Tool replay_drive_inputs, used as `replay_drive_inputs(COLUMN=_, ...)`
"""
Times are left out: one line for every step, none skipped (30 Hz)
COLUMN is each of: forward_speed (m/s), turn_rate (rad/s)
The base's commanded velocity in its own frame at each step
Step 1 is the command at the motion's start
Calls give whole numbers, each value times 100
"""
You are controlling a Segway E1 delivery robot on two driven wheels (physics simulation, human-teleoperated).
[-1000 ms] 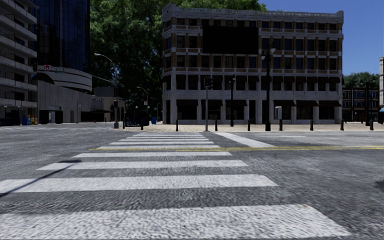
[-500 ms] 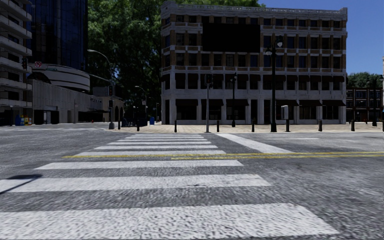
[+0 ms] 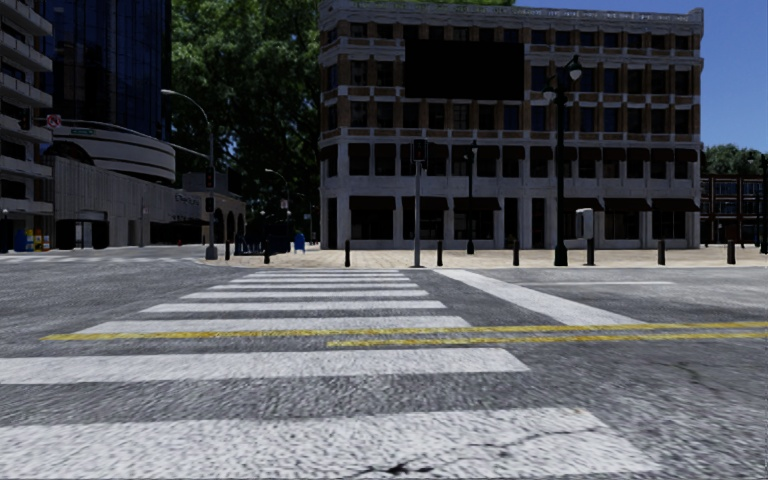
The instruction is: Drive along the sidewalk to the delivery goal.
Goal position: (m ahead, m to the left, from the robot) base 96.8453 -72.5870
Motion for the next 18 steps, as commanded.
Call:
replay_drive_inputs(forward_speed=200, turn_rate=0)
replay_drive_inputs(forward_speed=200, turn_rate=0)
replay_drive_inputs(forward_speed=200, turn_rate=0)
replay_drive_inputs(forward_speed=200, turn_rate=0)
replay_drive_inputs(forward_speed=200, turn_rate=0)
replay_drive_inputs(forward_speed=200, turn_rate=0)
replay_drive_inputs(forward_speed=200, turn_rate=0)
replay_drive_inputs(forward_speed=200, turn_rate=3)
replay_drive_inputs(forward_speed=200, turn_rate=10)
replay_drive_inputs(forward_speed=200, turn_rate=14)
replay_drive_inputs(forward_speed=200, turn_rate=17)
replay_drive_inputs(forward_speed=200, turn_rate=17)
replay_drive_inputs(forward_speed=200, turn_rate=25)
replay_drive_inputs(forward_speed=200, turn_rate=28)
replay_drive_inputs(forward_speed=200, turn_rate=17)
replay_drive_inputs(forward_speed=200, turn_rate=3)
replay_drive_inputs(forward_speed=200, turn_rate=3)
replay_drive_inputs(forward_speed=200, turn_rate=0)
